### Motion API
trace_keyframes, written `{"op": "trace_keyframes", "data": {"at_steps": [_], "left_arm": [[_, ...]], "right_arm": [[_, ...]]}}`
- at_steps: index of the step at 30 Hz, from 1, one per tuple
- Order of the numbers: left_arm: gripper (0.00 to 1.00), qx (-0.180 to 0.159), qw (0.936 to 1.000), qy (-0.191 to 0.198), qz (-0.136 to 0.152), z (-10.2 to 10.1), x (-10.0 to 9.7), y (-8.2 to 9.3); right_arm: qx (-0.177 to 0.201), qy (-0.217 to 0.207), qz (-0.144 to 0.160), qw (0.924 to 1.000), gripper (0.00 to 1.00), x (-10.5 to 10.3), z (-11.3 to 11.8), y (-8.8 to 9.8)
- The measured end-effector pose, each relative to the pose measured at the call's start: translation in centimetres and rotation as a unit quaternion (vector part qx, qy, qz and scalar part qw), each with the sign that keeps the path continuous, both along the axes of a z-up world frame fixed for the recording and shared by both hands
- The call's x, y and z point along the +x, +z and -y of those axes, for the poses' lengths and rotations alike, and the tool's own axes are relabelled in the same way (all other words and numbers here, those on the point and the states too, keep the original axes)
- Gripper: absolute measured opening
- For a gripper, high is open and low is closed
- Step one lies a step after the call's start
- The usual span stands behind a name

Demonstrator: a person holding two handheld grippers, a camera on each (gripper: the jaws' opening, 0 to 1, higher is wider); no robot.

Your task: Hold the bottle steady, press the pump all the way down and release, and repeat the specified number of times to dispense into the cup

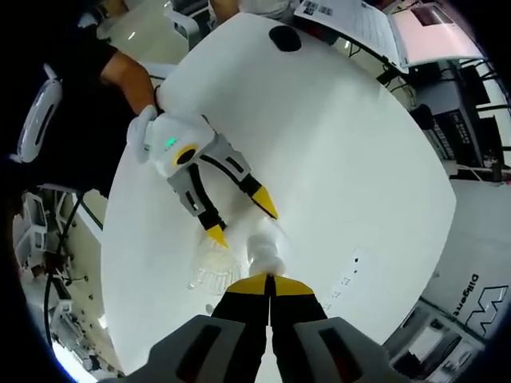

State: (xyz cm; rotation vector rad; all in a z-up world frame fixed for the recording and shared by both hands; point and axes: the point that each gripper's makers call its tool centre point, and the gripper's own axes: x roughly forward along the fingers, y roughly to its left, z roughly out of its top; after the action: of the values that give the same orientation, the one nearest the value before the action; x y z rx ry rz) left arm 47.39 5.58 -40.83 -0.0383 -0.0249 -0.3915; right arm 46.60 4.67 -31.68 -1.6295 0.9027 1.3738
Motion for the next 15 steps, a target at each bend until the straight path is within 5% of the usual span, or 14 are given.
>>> {"op": "trace_keyframes", "data": {"at_steps": [15], "left_arm": [[0.4, 0.0, 1.0, 0.0, 0.0, -0.07, 0.33, -0.02]], "right_arm": [[0.007, -0.002, -0.003, 1.0, 0.0, 0.2, -0.02, -0.02]]}}
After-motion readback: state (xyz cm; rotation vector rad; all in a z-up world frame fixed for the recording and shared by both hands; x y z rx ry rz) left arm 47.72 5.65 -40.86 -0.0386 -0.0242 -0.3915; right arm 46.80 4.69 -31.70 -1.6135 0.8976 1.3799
